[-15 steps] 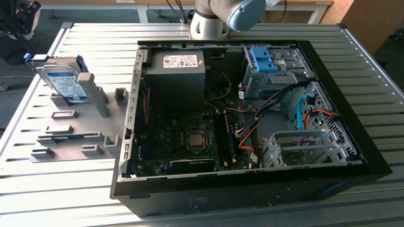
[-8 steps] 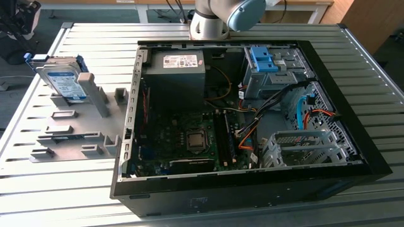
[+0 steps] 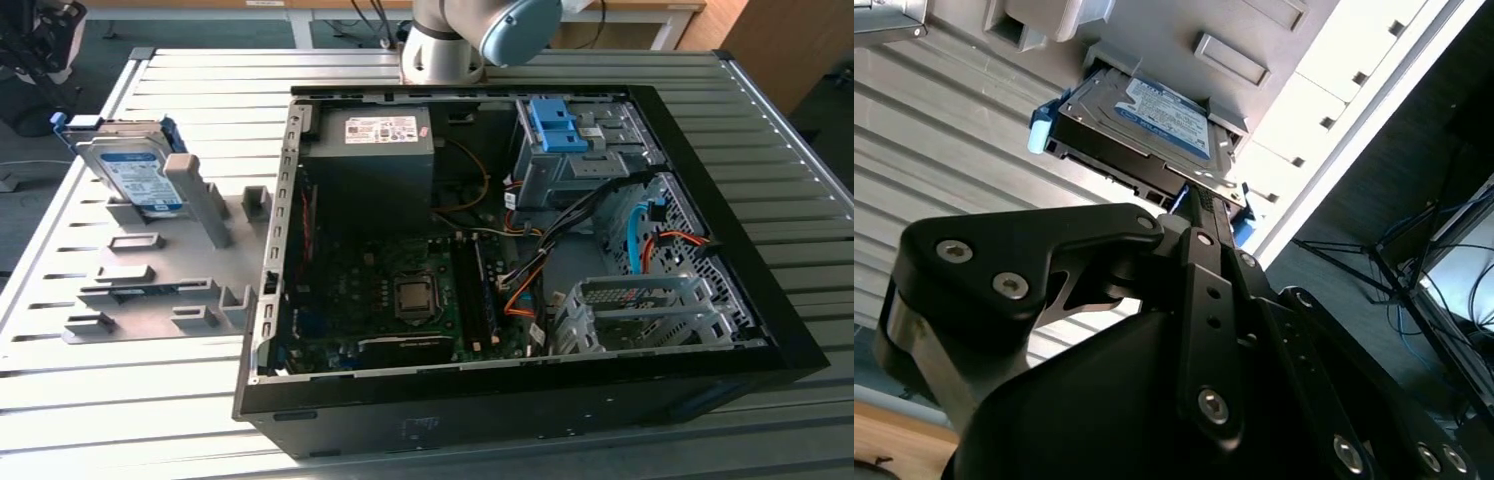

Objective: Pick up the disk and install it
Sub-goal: 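Pick up the disk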

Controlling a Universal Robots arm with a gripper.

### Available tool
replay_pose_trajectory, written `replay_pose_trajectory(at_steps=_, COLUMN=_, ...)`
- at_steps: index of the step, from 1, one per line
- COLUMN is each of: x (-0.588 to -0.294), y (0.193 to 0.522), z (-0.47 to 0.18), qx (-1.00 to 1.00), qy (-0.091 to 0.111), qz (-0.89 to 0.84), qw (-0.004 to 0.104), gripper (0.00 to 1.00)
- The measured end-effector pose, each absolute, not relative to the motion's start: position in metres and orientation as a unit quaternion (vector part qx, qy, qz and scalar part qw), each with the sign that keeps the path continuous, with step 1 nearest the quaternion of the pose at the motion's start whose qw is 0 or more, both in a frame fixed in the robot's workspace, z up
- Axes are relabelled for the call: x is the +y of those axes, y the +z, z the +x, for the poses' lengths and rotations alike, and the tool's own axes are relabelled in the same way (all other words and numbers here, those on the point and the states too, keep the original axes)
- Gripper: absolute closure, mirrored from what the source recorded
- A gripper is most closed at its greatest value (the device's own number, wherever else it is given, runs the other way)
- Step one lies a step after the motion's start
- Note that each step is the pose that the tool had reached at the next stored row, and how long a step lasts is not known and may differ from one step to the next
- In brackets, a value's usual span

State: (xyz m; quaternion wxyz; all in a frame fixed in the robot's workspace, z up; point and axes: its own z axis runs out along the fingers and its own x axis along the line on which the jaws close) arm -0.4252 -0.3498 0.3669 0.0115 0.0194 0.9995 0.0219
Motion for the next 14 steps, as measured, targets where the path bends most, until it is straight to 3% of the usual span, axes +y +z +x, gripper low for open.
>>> replay_pose_trajectory(at_steps=14, x=-0.3498, y=0.3669, z=-0.4251, qx=0.999, qy=0.023, qz=-0.039, qw=0.010, gripper=0.89)
